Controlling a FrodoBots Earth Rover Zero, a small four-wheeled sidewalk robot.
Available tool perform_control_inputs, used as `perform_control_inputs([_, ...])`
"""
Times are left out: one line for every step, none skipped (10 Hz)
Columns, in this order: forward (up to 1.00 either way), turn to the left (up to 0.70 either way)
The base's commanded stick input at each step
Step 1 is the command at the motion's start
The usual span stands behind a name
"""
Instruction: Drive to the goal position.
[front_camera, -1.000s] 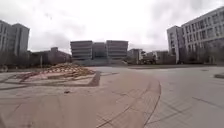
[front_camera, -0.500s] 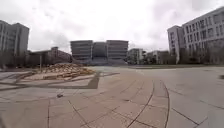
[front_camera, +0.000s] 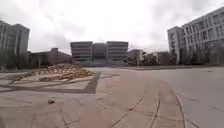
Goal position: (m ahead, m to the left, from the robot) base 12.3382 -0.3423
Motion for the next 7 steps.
perform_control_inputs([0.70, 0.02])
perform_control_inputs([0.70, 0.02])
perform_control_inputs([0.70, 0.02])
perform_control_inputs([0.70, 0.02])
perform_control_inputs([0.70, 0.02])
perform_control_inputs([0.70, 0.02])
perform_control_inputs([0.70, 0.02])
